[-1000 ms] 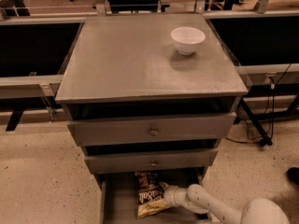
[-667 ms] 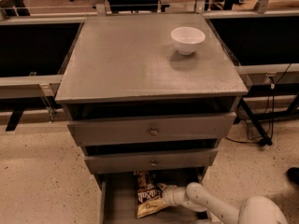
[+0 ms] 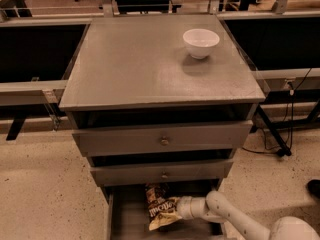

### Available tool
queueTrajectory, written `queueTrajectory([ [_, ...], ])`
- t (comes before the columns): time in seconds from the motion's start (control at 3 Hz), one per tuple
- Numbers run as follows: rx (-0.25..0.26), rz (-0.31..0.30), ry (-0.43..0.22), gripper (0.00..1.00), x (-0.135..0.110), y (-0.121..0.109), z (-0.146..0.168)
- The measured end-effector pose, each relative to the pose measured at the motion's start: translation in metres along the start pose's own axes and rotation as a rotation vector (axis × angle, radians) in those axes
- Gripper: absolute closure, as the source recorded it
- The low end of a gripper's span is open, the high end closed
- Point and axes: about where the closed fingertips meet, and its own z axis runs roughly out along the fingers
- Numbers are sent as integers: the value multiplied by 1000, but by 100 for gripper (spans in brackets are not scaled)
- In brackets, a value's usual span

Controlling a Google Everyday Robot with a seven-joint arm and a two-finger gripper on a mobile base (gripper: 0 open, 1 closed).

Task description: Pick brown chip bag from bottom drawer and place on counter

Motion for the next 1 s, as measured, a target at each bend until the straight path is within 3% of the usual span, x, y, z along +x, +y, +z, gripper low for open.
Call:
queueTrajectory([
  [0.33, -28, -198, -58, 100, -56, 13, -44],
  [0.67, -21, -282, -75, 100, -76, 20, -67],
  [1.0, -24, -291, -73, 100, -76, 21, -66],
])
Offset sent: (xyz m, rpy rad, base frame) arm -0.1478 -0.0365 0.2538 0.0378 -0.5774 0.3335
